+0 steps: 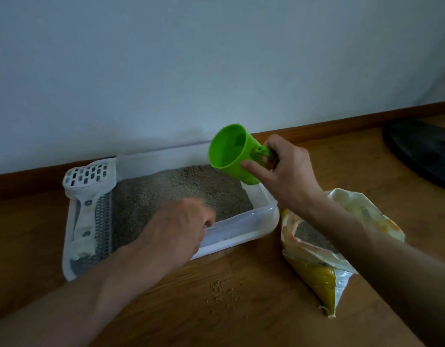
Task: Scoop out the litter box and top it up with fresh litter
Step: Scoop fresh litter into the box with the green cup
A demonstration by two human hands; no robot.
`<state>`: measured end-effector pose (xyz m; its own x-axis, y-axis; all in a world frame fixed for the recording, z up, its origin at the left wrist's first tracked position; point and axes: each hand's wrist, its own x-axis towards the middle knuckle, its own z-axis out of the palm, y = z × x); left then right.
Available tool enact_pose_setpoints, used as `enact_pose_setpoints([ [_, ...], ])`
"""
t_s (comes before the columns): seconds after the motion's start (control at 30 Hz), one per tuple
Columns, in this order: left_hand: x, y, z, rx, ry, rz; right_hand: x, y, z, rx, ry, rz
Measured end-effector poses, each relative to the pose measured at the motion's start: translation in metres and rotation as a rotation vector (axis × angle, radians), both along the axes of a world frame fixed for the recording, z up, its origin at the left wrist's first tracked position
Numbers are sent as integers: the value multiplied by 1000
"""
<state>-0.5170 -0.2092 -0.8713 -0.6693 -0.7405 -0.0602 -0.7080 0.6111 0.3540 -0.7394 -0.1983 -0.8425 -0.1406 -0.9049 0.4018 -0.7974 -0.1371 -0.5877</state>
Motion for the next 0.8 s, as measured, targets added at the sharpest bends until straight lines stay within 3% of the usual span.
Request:
enact_pose_setpoints([
  [0.37,2,-6,-5,58,12,-19,3,-70,-10,-28,705,307],
  [0.8,6,-5,-13,73,126,10,8,-86,6,-32,905,268],
])
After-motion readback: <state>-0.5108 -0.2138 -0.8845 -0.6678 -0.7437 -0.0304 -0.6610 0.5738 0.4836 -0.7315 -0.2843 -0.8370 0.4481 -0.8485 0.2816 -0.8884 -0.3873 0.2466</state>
